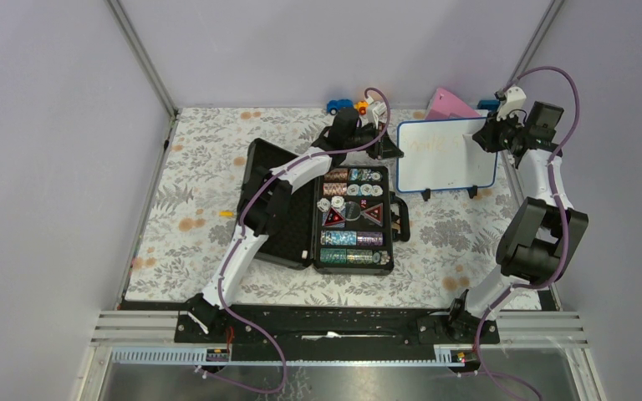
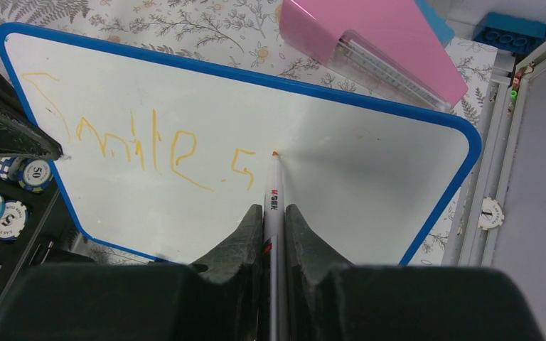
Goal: Write a sentence on the whiteboard
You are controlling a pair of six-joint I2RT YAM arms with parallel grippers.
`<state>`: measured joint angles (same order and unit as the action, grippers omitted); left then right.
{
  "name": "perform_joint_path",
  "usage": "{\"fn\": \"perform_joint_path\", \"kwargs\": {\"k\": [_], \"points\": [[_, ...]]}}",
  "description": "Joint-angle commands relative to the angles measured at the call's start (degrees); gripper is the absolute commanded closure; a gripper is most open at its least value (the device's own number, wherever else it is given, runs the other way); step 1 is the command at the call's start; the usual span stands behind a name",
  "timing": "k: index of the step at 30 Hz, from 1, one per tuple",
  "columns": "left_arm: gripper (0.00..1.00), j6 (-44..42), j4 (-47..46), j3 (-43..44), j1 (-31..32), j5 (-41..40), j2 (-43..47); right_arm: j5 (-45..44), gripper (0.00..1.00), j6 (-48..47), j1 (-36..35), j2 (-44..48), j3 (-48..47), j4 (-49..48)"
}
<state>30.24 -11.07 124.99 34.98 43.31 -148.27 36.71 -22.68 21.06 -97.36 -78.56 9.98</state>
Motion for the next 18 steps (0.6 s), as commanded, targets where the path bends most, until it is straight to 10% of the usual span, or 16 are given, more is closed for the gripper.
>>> {"fn": "perform_joint_path", "kwargs": {"k": [1, 18], "points": [[1.00, -1.5, -0.8, 0.4, 0.3, -1.4, -1.0, -0.5, 1.00, -1.1, -0.1, 0.3, 0.8, -1.7], [1.00, -1.5, -0.5, 0.4, 0.3, -1.8, -0.8, -1.2, 1.00, -3.0, 0.0, 5.7, 8.0, -1.9]]}}
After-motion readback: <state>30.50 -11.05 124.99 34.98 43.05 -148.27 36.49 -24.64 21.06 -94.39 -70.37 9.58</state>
